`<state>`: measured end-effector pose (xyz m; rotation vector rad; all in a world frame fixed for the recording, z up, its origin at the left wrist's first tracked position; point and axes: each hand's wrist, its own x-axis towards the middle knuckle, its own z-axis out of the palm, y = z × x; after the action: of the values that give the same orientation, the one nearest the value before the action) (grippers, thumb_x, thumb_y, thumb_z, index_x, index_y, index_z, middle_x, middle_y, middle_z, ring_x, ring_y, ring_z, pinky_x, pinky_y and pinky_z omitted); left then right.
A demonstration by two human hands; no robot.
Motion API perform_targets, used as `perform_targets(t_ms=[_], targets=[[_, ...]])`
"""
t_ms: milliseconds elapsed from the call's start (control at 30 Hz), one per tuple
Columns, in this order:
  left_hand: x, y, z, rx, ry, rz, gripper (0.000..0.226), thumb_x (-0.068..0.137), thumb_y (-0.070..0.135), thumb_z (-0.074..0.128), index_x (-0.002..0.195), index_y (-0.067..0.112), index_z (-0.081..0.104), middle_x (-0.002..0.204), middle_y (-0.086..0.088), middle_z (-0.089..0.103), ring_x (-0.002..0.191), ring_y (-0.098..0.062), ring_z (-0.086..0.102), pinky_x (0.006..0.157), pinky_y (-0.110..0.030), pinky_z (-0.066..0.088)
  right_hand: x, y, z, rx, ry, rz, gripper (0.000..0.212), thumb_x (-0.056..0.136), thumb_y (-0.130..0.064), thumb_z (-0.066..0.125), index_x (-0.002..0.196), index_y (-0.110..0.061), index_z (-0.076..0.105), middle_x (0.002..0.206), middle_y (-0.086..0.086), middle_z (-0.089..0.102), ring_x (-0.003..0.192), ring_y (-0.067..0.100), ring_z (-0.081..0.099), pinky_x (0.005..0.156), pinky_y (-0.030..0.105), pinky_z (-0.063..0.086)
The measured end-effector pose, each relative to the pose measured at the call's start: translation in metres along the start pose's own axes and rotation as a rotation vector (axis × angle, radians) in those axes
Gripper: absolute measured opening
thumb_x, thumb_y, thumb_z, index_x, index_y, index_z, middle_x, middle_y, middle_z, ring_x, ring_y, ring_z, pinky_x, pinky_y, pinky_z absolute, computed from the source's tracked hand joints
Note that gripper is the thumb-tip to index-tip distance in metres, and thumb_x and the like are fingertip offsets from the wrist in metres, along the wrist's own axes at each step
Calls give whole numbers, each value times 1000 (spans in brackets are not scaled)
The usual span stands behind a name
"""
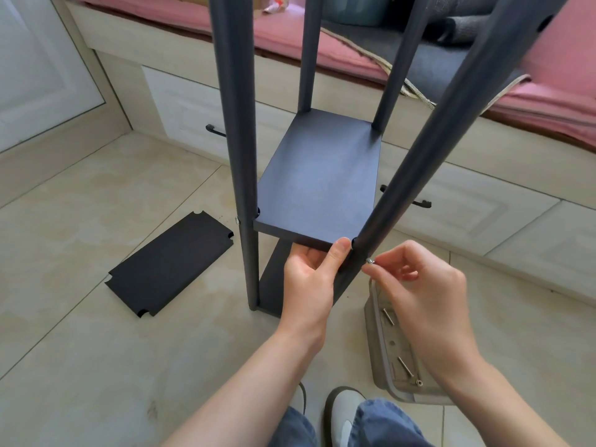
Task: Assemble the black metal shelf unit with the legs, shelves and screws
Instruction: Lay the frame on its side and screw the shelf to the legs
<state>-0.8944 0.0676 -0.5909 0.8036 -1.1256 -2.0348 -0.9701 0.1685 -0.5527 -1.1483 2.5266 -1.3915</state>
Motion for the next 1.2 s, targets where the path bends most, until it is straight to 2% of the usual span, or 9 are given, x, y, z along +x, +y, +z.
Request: perform_targets(t_ms=[233, 400, 600, 767, 867, 1033, 1200], targets=[[1, -1, 0, -1, -7, 2, 49, 76, 36, 73, 121, 17, 63, 110, -1, 76, 109, -20, 71, 106, -44, 50, -1, -2, 1, 186, -40, 161, 12, 83, -23, 77, 73, -21, 71, 67, -9, 72, 67, 8, 68, 64, 24, 53], [2, -2, -1, -11, -13, -8, 52, 77, 35, 72, 124, 16, 62, 113, -2, 75, 111, -21, 70, 107, -44, 49, 0, -4, 2, 191, -43, 155, 12, 82, -23, 77, 73, -20, 70, 68, -10, 71, 67, 8, 68, 61, 16, 50], [4, -4, -1, -12, -19, -7, 51, 81, 33, 71, 126, 13, 59, 116, -6, 74, 114, -25, 69, 108, -48, 48, 2, 0, 4, 0, -10, 7, 16, 79, -23, 81, 75, -20, 65, 69, -12, 65, 69, 7, 63, 62, 19, 49], [4, -4, -3, -5, -22, -9, 53, 79, 34, 72, 127, 14, 60, 115, -4, 74, 112, -23, 69, 107, -46, 49, 0, 0, 3, 149, -27, 127, 11, 83, -22, 77, 74, -20, 70, 68, -11, 70, 66, 6, 67, 61, 14, 48], [4, -4, -3, -5, -20, -11, 53, 79, 34, 72, 127, 13, 60, 114, -4, 75, 112, -22, 70, 107, -45, 50, 0, 0, 5, 143, -31, 137, 12, 83, -23, 77, 75, -20, 69, 66, -10, 70, 66, 5, 67, 60, 13, 49], [5, -4, -4, -11, -21, -2, 53, 79, 32, 72, 127, 13, 60, 115, -4, 74, 113, -22, 69, 107, -45, 49, 2, -1, 6, 72, -8, 101, 17, 79, -24, 80, 73, -20, 65, 67, -10, 66, 66, 5, 64, 60, 17, 51], [6, -4, -5, -7, -19, -4, 52, 78, 34, 73, 126, 14, 61, 115, -2, 75, 113, -22, 69, 107, -45, 49, 2, 0, 4, 123, -28, 143, 13, 81, -24, 78, 74, -21, 68, 70, -11, 69, 66, 9, 66, 60, 21, 52]])
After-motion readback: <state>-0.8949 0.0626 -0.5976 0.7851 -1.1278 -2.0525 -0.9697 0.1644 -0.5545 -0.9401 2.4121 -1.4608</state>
